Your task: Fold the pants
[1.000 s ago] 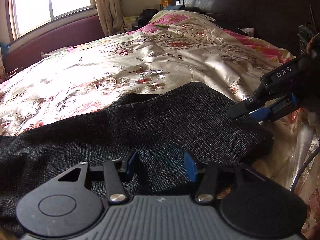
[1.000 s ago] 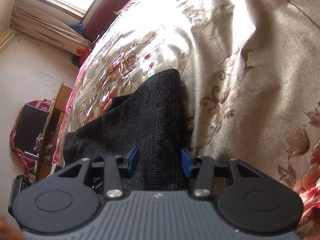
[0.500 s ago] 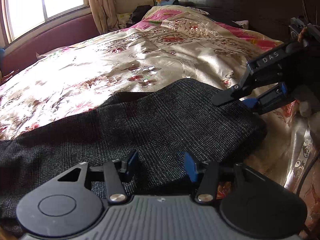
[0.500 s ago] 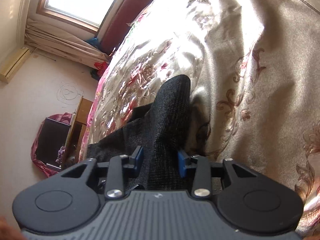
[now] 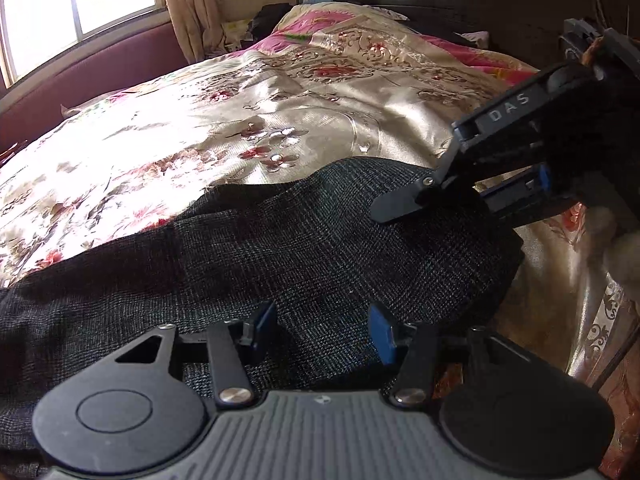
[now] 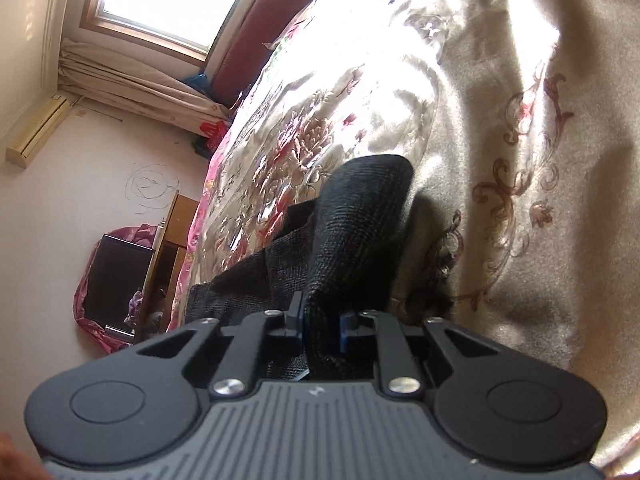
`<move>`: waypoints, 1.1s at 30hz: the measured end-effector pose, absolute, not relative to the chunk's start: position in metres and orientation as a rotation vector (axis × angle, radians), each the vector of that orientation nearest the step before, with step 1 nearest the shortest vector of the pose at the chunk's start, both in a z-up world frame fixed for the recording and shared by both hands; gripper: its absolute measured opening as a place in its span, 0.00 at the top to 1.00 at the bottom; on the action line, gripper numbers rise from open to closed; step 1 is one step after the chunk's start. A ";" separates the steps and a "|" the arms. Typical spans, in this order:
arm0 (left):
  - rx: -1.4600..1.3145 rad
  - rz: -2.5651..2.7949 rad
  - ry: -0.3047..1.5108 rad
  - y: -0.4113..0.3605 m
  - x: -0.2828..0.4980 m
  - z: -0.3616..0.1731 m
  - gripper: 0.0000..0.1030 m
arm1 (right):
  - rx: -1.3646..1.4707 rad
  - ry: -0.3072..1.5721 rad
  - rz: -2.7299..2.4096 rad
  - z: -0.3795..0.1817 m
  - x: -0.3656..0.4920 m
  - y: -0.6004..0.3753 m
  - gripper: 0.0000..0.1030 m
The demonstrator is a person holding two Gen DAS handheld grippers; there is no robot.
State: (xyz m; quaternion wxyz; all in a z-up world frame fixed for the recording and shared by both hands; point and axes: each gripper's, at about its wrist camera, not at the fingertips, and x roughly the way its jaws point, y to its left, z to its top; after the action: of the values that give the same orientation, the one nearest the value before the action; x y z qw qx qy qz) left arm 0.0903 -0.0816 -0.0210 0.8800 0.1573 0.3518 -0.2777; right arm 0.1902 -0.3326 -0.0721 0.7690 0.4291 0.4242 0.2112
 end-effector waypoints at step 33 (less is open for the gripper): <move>0.103 -0.537 0.582 -0.038 0.079 0.008 0.43 | 0.614 0.858 0.260 0.045 0.160 -0.311 0.88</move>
State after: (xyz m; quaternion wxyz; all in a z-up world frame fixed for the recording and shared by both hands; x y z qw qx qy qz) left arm 0.0788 -0.0377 0.0083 0.9212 0.0502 0.2835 -0.2616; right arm 0.1601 -0.3112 0.0455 0.8560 0.2922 0.4081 0.1238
